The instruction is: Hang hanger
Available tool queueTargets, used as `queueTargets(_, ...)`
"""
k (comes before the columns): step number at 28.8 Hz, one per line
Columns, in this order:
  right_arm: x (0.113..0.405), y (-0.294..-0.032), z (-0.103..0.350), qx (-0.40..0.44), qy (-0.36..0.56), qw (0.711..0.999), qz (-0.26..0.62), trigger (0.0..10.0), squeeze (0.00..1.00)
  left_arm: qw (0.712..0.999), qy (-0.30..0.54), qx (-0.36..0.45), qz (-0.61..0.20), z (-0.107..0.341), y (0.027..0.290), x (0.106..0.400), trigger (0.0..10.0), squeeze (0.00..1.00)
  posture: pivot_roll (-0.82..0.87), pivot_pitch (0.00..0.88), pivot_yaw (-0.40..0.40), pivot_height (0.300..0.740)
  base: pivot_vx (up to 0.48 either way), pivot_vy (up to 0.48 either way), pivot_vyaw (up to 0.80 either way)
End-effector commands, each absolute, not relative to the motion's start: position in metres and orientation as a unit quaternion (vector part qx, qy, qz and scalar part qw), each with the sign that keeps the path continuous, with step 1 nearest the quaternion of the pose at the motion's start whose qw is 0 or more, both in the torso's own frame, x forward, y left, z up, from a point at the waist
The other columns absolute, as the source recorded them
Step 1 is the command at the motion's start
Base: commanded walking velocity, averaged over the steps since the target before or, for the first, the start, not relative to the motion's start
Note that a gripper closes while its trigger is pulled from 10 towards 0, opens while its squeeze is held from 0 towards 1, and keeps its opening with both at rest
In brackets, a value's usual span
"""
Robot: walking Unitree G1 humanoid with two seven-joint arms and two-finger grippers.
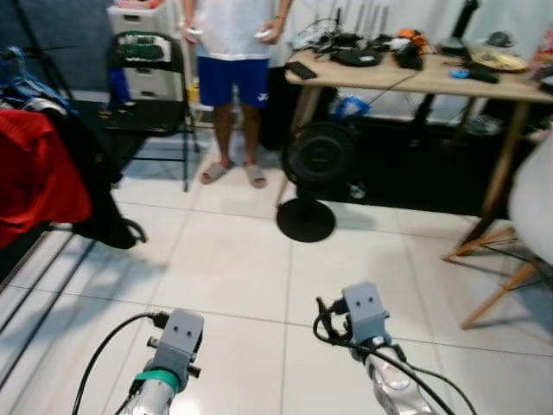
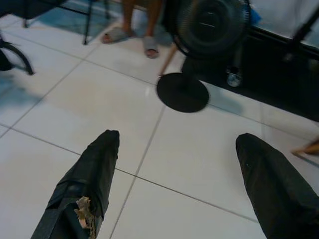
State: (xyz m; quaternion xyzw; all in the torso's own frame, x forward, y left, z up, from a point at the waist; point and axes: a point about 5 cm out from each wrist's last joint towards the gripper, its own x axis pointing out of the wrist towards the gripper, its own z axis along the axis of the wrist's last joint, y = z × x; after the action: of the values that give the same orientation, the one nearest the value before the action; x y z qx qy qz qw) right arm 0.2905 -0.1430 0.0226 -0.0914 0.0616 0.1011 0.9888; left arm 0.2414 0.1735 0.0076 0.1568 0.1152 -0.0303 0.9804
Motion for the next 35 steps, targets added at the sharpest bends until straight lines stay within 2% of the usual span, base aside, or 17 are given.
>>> queueTargets(1, 0.2881, -0.1398, 0.0188, -0.095, 0.073, 0.987, 0.109, 10.0, 0.00, 0.981, 0.121, 0.153, -0.024, 0.0056, 0.1742, 0.2401, 10.0, 0.00, -0.07, 0.000, 0.048, 0.740, 0.000, 0.000, 0.00)
queueTargets(35, 0.2856, -0.1375, 0.0172, -0.096, 0.077, 0.984, 0.127, 10.0, 0.00, 0.981, 0.127, 0.148, -0.008, 0.0051, 0.1742, 0.2415, 10.0, 0.00, -0.07, 0.000, 0.036, 0.740, 0.465, 0.000, 0.00)
